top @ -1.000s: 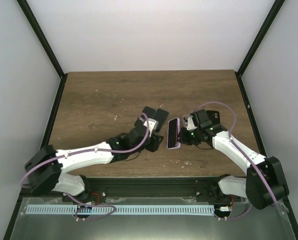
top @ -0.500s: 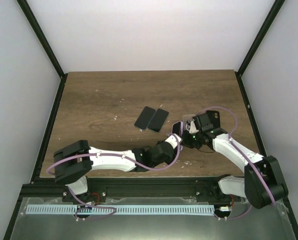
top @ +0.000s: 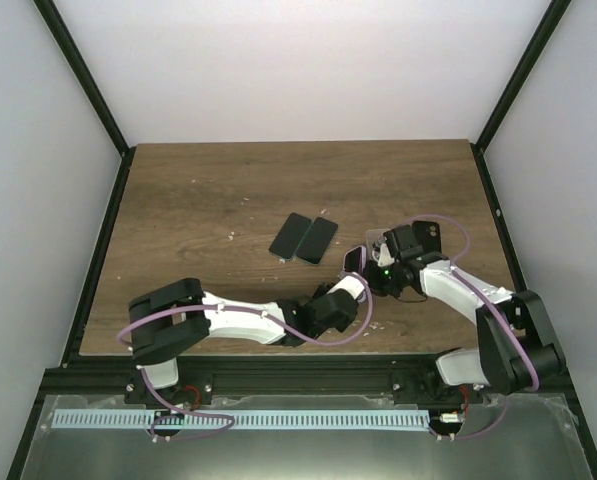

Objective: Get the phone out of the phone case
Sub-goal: Remove the phone case from the phone.

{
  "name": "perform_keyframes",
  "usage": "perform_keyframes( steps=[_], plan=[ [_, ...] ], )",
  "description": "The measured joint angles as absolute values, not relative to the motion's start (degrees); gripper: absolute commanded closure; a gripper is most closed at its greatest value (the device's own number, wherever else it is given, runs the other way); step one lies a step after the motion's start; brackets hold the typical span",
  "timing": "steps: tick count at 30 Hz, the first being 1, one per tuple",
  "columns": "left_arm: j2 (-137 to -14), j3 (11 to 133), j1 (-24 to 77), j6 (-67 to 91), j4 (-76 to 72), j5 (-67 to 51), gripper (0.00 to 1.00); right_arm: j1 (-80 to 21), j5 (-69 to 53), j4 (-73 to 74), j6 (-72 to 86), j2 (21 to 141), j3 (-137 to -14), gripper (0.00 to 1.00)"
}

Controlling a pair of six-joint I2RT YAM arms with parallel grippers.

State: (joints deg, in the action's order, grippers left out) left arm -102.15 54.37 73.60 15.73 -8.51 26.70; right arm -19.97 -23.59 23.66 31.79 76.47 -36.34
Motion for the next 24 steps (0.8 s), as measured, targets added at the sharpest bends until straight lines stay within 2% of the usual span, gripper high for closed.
perform_keyframes(
  steps=[19,24],
  plan=[
    [-108.40,59.00,73.93,13.10,-7.77,30.02,0.73,-19.51,-24.62,23.29,30.89,77.87,-37.01,0.99],
    [-109.36,59.77,73.93,11.92,-7.64,31.79,0.80,-19.42,-24.99,22.28,30.92,78.06,-37.01,0.99]
  ],
)
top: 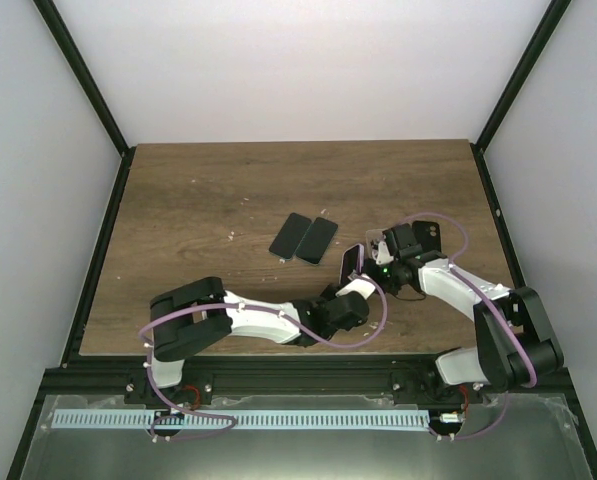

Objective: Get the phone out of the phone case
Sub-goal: Remove the phone case from the phone.

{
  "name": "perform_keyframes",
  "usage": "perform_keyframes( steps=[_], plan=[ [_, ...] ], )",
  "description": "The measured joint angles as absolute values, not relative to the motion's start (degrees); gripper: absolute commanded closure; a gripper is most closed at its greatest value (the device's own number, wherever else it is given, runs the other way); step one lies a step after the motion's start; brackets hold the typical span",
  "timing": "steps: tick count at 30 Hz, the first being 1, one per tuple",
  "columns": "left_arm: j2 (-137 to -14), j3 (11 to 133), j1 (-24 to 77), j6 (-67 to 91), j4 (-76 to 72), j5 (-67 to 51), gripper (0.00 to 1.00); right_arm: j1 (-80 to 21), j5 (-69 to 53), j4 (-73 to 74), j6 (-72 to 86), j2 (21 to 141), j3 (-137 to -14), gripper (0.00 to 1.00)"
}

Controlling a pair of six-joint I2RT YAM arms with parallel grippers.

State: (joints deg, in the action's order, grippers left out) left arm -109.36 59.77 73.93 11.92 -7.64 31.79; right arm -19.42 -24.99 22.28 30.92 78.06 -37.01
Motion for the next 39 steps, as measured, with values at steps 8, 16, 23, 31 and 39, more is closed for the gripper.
perform_keyframes(
  steps=[8,16,23,31,39],
  plan=[
    [-109.62,59.92,73.76,8.86,-7.75,36.60,0.97,-18.76,-25.61,19.84,31.46,78.06,-37.01,0.99],
    [-109.49,60.12,73.69,8.43,-8.03,38.59,1.00,-18.39,-25.91,19.07,32.14,77.32,-36.99,0.99],
    [-107.02,59.51,73.43,9.06,-7.03,38.87,1.00,-18.41,-26.39,18.94,32.21,75.83,-37.04,0.99],
    [-98.76,57.14,71.72,13.32,-2.04,39.83,1.00,-18.39,-24.67,19.68,28.23,75.46,-37.43,0.99],
    [-88.03,52.53,71.40,16.43,-0.58,42.22,1.00,-17.76,-19.57,19.66,24.95,73.63,-37.45,0.99]
  ],
)
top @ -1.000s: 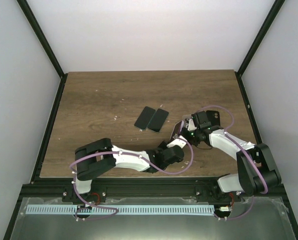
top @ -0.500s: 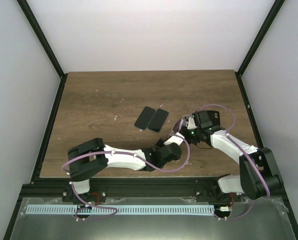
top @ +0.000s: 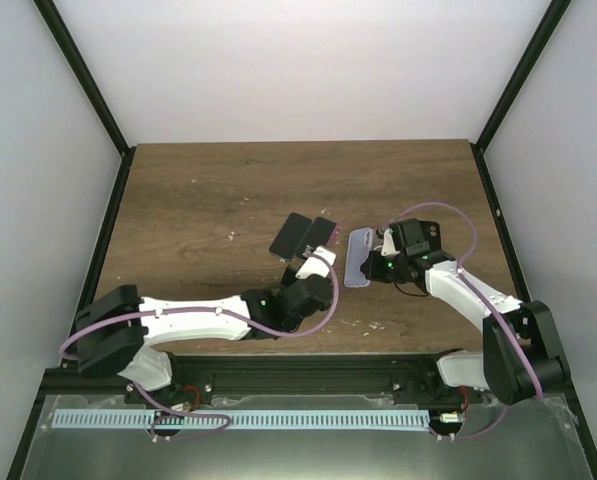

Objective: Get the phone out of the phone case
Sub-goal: Remove the phone case from the phone, then place the phone case at the center of the board.

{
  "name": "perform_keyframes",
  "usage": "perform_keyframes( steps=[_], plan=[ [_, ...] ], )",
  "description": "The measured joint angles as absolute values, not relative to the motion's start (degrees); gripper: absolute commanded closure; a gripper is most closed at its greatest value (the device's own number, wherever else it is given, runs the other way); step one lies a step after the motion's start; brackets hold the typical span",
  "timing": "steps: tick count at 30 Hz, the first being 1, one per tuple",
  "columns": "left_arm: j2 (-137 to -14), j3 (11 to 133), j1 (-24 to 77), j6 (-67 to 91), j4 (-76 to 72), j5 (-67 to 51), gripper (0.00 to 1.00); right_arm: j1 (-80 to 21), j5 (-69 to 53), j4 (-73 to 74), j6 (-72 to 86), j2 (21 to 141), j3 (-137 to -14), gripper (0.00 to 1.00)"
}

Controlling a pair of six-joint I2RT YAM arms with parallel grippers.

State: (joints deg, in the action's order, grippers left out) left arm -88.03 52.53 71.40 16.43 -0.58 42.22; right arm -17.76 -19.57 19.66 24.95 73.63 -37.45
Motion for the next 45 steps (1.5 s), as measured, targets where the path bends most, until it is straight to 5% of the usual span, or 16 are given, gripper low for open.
perform_keyframes(
  steps=[15,33,45],
  plan=[
    [-74.74,44.36,70.89,17.43,3.53,45.98,1.00,-16.29,-7.79,25.10,18.83,91.94,-54.11,0.99],
    [-65.04,36.99,68.16,18.28,3.22,46.39,1.00,-7.99,6.44,29.67,13.43,84.27,-54.70,0.99],
    [-63.16,36.53,67.66,19.38,6.48,46.74,1.00,-8.03,-22.79,29.43,5.85,83.07,-56.03,0.98]
  ],
)
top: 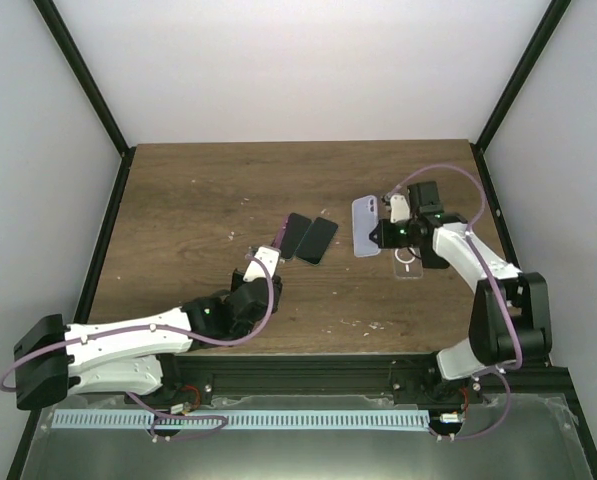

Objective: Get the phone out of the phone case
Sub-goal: Place the phone case at the center of the board.

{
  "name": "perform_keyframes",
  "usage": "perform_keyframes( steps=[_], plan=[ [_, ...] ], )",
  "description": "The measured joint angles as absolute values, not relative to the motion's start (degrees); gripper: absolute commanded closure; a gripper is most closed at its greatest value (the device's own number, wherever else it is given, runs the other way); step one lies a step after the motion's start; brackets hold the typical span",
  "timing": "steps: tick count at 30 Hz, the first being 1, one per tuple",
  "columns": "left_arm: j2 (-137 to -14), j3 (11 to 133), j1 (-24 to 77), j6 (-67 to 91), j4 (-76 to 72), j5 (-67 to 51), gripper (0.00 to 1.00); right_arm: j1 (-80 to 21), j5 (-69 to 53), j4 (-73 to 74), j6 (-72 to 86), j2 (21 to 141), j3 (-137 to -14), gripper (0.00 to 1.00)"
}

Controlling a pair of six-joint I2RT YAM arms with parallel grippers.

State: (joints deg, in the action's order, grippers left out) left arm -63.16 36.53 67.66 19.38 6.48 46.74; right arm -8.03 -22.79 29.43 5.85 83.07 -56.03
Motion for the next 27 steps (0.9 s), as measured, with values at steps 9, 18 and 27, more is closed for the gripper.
perform_keyframes(
  steps=[9,18,27],
  plan=[
    [-64.73,36.86,66.74,20.93,9.98,49.56,1.00,-8.01,-30.44,30.15,4.89,91.90,-55.99,0.98],
    [-74.06,37.32,57.71,20.49,9.47,54.22,1.00,-6.76,-26.85,30.46,4.16,92.73,-53.21,0.42],
    [-86.59,44.29,56.49,7.70,4.82,58.67,1.00,-0.82,-31.64,27.62,0.21,77.49,-48.86,0.40]
  ],
)
